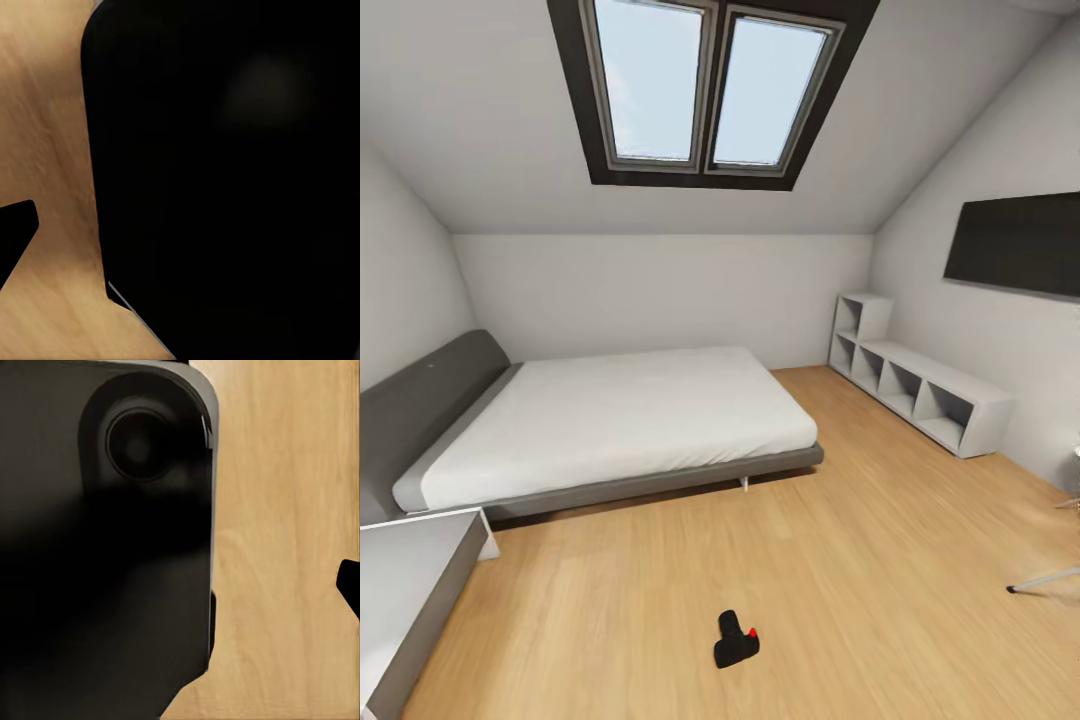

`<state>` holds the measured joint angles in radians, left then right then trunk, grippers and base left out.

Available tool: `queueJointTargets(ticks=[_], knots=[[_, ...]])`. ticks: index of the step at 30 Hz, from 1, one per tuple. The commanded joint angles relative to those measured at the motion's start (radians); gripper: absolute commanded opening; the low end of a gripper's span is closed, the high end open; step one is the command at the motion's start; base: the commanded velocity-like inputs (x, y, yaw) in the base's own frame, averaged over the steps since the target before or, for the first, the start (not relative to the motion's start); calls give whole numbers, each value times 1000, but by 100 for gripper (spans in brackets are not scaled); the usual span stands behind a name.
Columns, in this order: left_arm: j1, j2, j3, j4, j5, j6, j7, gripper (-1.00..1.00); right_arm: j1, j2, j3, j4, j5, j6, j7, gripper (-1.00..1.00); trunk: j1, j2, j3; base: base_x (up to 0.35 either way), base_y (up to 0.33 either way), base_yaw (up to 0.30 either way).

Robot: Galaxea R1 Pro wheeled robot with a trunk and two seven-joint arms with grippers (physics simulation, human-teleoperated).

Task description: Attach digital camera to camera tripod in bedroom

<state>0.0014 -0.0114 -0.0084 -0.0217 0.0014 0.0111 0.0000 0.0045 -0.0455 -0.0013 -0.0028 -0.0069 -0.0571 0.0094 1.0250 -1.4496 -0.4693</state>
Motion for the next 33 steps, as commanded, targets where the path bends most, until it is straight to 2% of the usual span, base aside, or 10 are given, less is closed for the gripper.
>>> queueJointTargets(ticks=[1,9,14,33], knots=[[0,0,-1,-1,0,1,0,100,0,1,0,0,-1,-9,1,100,0,0,-1,0,-294,0],[0,4,-1,-1,0,1,0,100,0,10,1,1,-1,-33,1,100,0,0,-1,0,-305,6],[0,16,0,-1,0,1,0,100,0,11,1,1,-1,-34,1,100,0,0,-1,0,-310,76],[0,57,2,-2,2,-1,2,100,0,12,1,1,-1,-36,1,100,0,0,-3,1,-310,255]])
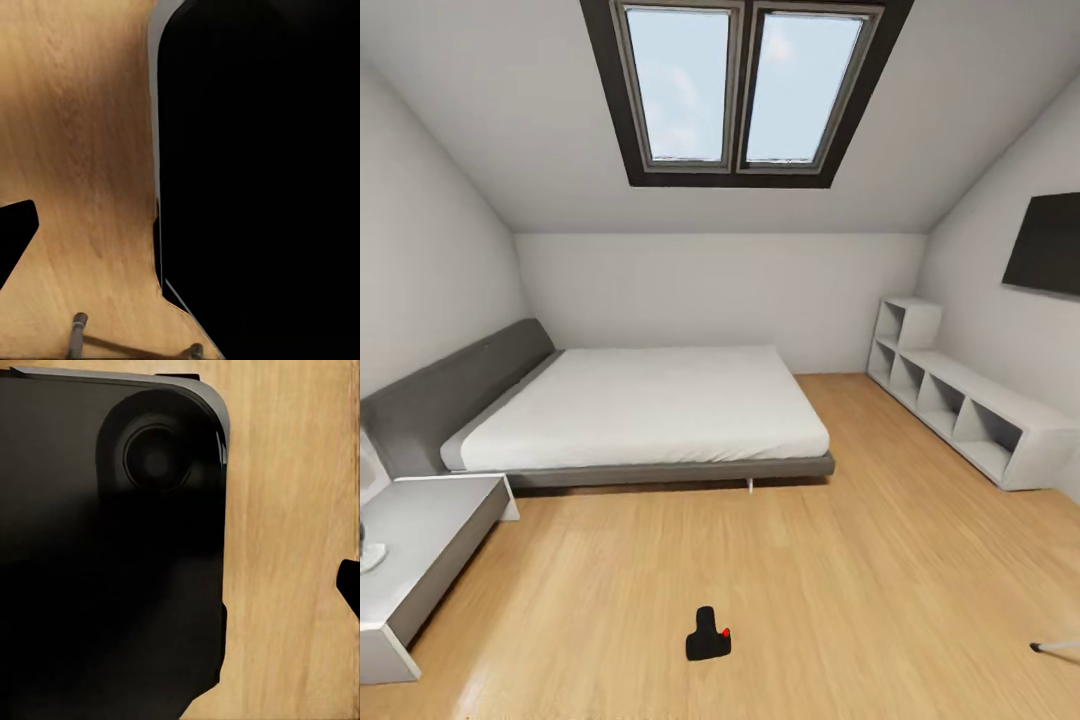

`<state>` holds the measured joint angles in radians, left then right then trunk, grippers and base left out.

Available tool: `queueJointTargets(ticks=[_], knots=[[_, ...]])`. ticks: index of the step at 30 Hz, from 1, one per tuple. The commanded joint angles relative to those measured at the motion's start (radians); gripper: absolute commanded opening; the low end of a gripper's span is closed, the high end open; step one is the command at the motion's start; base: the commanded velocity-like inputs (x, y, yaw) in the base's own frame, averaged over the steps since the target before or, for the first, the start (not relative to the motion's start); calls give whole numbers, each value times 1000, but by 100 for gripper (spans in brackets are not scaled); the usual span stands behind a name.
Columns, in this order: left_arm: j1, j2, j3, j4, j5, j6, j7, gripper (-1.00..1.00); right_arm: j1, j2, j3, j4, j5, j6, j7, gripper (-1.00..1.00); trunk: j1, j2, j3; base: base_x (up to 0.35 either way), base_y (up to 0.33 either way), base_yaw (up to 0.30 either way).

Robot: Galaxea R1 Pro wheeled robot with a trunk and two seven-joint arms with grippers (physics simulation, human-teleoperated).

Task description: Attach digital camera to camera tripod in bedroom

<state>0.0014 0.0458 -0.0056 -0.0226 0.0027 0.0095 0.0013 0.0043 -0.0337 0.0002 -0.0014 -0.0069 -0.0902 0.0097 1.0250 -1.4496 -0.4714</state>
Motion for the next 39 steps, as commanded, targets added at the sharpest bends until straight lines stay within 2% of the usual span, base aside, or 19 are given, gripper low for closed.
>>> queueJointTargets(ticks=[1,7,16,31,39], knots=[[0,2,-1,-2,0,1,0,100,0,0,0,0,-1,-3,1,100,0,0,-1,35,-308,231],[0,9,1,-2,0,0,0,100,0,0,1,0,-1,-3,1,100,0,0,-2,127,-226,98],[0,11,1,-2,0,0,0,100,0,0,1,0,-1,-3,1,100,0,0,-3,250,-45,13],[0,13,1,-2,1,0,0,100,0,0,1,0,1,-9,1,100,0,0,-3,25,-1,0],[0,28,3,-2,2,0,0,100,0,0,1,0,1,-61,1,100,0,0,-3,15,0,0]])
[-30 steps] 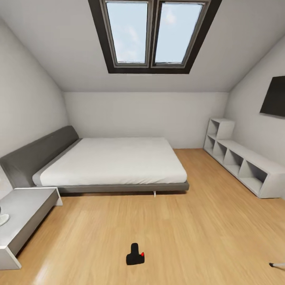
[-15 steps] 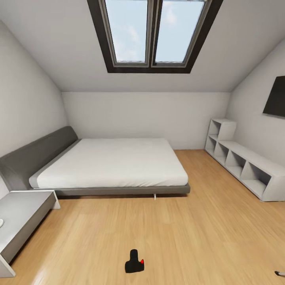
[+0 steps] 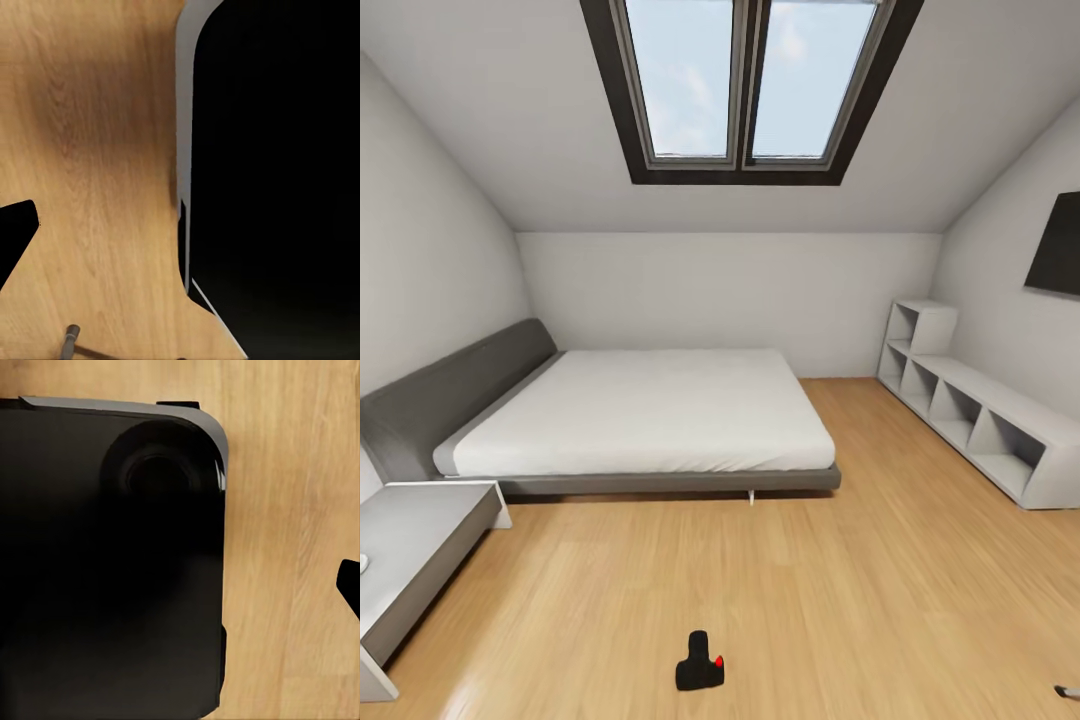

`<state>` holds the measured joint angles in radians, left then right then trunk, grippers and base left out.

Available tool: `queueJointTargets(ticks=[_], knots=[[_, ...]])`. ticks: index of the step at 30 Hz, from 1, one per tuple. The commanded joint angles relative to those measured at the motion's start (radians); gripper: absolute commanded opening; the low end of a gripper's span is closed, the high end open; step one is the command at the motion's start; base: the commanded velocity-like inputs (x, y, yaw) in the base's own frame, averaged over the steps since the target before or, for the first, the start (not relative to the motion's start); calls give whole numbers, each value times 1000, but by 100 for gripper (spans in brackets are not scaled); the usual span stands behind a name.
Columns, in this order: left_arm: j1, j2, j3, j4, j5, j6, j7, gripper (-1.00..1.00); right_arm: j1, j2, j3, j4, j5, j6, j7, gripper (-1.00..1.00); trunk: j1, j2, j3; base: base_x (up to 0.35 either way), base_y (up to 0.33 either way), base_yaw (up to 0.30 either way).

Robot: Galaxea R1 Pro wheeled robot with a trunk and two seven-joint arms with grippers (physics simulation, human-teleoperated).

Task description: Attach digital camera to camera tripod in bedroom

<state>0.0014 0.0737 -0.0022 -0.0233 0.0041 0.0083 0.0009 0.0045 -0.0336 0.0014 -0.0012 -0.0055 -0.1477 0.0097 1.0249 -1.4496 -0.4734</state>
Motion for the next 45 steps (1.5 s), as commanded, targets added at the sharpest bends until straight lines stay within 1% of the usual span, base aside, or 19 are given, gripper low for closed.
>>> queueJointTargets(ticks=[1,3,13,19,30,38,45], knots=[[0,0,0,-1,0,1,0,100,0,0,0,0,-1,-4,1,100,0,0,-1,60,0,0],[0,3,0,-1,1,1,0,100,0,0,0,1,-1,-17,1,100,0,0,-1,75,0,0],[0,5,1,-1,2,1,0,100,0,0,0,3,-1,-29,0,100,0,0,-1,130,43,13],[0,3,0,-1,2,1,0,100,0,0,0,3,-1,-30,0,100,0,0,-1,119,45,162],[0,0,-1,-1,1,1,0,100,0,0,0,3,-1,-31,0,100,0,0,-1,21,7,175],[0,0,-2,-1,1,0,-1,100,0,0,0,3,-1,-31,0,100,0,0,-1,22,1,27],[0,0,-3,-1,1,0,-1,100,0,0,0,3,-1,-31,0,100,0,0,-1,152,0,4]])
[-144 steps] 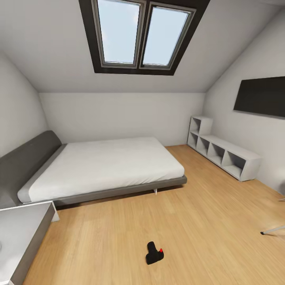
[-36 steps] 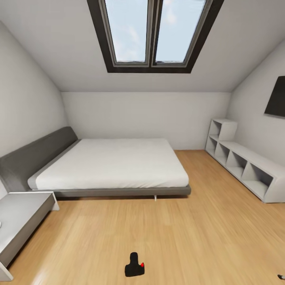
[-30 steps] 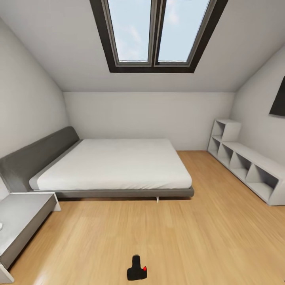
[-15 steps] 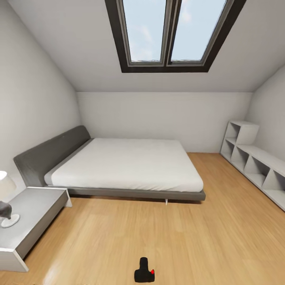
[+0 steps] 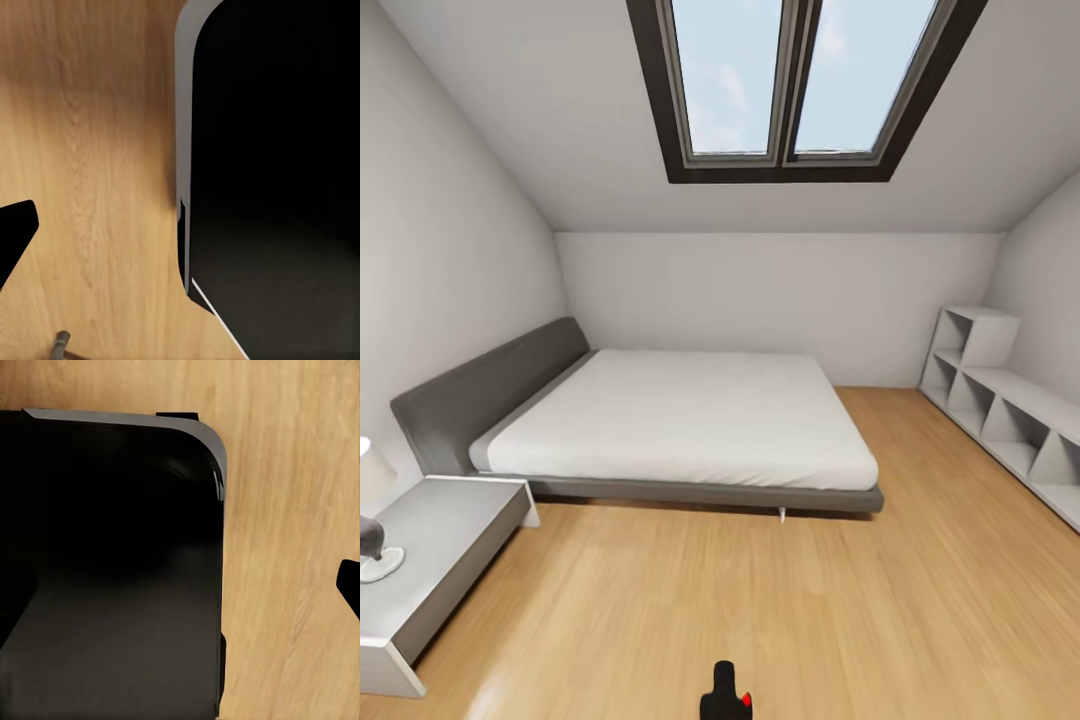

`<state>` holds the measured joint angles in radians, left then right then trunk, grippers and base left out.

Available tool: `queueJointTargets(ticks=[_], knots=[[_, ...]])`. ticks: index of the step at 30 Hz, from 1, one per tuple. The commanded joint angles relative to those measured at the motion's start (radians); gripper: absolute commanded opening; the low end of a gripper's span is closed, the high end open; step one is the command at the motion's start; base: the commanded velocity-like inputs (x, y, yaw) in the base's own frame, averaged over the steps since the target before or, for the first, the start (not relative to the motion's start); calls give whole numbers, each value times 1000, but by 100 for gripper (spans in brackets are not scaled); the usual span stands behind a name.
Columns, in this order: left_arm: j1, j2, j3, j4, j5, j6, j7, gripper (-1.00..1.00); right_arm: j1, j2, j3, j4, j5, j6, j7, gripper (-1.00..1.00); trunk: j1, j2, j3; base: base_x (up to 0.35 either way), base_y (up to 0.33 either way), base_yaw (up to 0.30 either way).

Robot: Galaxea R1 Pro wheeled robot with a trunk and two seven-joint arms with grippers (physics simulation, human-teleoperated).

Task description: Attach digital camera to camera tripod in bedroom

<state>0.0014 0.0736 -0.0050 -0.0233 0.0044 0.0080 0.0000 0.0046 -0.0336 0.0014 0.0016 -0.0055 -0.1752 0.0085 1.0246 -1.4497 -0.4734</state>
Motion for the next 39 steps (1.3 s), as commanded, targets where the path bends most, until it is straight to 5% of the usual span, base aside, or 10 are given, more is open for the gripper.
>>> queueJointTargets(ticks=[1,15,39], knots=[[0,0,-1,-1,0,1,0,100,0,0,0,0,-1,-4,1,100,0,0,-1,241,0,1],[0,-1,-1,-1,0,-1,0,100,0,0,0,1,-1,-4,1,100,0,0,-1,280,0,0],[0,-1,0,-1,0,-3,0,100,0,0,0,1,-1,-4,0,100,0,0,-1,23,0,-115]])
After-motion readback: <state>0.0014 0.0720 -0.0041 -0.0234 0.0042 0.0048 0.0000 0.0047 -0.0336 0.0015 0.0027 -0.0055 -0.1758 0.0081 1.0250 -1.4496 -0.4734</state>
